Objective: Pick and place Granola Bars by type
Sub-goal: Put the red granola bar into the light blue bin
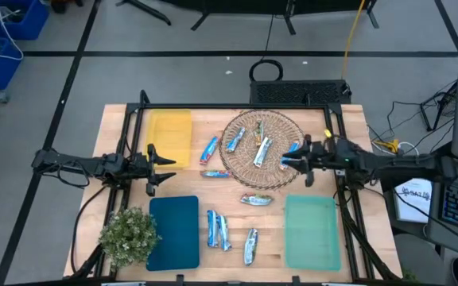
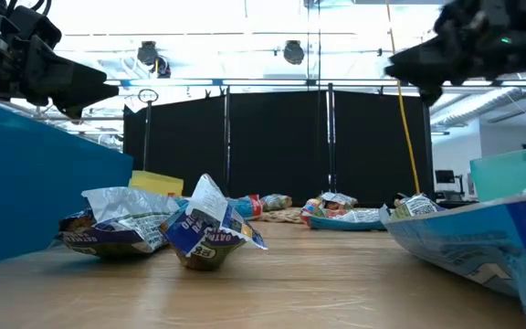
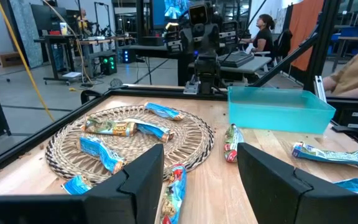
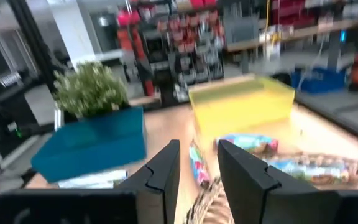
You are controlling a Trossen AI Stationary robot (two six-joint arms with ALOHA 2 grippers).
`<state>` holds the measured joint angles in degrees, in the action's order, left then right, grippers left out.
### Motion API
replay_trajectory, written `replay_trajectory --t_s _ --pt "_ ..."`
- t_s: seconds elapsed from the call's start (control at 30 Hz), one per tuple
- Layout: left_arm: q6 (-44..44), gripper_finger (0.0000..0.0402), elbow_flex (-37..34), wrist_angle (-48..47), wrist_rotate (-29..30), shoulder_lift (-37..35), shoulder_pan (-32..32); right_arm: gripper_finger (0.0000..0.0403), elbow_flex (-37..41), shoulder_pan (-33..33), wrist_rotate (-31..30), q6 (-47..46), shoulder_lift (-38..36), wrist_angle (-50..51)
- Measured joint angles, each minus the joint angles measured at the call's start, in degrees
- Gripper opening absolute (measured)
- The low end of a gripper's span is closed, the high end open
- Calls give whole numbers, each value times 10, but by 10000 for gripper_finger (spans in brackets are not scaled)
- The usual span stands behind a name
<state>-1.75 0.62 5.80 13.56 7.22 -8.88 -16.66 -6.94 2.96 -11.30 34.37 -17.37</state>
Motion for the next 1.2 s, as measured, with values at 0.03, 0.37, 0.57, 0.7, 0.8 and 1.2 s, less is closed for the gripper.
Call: replay_trajectory --t_s 0.03,0.37,0.57,0.7,0.8,1.2 --pt "0 209 0 0 0 0 0 100 -16 3 0 0 31 10" --pt "0 209 0 0 0 0 0 105 -248 91 1 32 343 206" --pt "0 209 0 0 0 0 0 130 -374 141 -34 43 472 364" --pt "0 209 0 0 0 0 0 156 -407 160 -59 18 526 427" --pt "0 209 0 0 0 0 0 182 -411 167 -58 -17 560 470" --pt "0 209 0 0 -1 0 0 242 -410 168 2 -94 623 519"
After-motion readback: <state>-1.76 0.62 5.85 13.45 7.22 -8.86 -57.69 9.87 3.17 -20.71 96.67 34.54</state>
